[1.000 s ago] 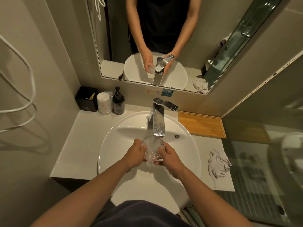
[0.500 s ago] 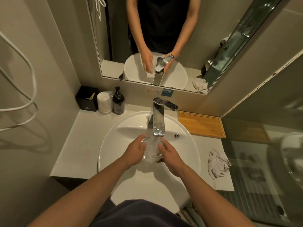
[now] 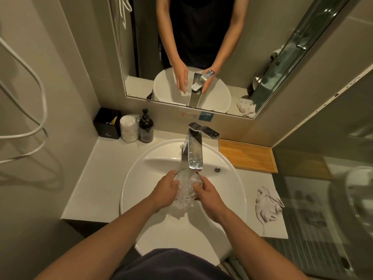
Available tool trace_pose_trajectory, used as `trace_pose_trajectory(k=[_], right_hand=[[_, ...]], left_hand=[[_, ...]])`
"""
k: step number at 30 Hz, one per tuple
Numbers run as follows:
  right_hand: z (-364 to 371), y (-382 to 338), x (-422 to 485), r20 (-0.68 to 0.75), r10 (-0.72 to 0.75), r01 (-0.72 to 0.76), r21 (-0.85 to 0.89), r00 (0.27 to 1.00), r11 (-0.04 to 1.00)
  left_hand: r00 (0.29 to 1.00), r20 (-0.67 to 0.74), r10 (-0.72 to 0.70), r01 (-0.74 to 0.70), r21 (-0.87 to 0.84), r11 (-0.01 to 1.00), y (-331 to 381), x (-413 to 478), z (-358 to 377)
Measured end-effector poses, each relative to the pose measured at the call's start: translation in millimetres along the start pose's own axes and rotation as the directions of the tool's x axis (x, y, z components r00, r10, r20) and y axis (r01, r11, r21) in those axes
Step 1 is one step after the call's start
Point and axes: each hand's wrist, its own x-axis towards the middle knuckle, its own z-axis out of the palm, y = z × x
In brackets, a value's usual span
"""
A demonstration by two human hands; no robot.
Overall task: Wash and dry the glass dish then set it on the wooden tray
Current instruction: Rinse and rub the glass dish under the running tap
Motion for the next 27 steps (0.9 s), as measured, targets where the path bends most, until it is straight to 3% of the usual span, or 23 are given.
trace_pose_trajectory(k=[5, 10, 16, 20, 23, 27], right_hand=[[-1.0, -2.0, 0.0, 0.038, 0.008, -0.006, -0.063, 0.999, 0.998], [-5.3, -11.4, 2.4, 0.027, -0.065, 0.067, -0.107, 0.998, 0.992], [-6.6, -3.4, 0.5, 0.063, -0.041, 0.052, -0.189, 0.997, 0.981], [-5.3, -9.5, -1.9, 0.058, -0.092, 0.103, -0.237, 0.994, 0.966], [-4.1, -6.2, -2.1, 0.001, -0.101, 0.098, -0.225, 0.995, 0.969], [-4.7, -5.7, -3.9, 0.032, -0.058, 0.064, -0.222, 0.998, 0.973]], left_hand=[[0.994, 0.047, -0.094, 0.1, -0.134, 0.986, -1.2, 0.4, 3.0], [1.0, 0.026, -0.013, 0.012, 0.039, 0.999, 2.4, 4.7, -2.9], [0.999, 0.026, -0.048, 0.047, 0.01, 0.999, -4.4, 2.4, 2.0], [0.997, 0.009, 0.077, -0.077, 0.186, 0.979, 2.9, 5.5, -2.6], [0.999, 0.014, 0.048, -0.05, 0.145, 0.988, 2.6, 3.5, -2.0], [1.0, 0.01, -0.028, 0.027, 0.087, 0.996, -4.5, 2.6, 1.2]])
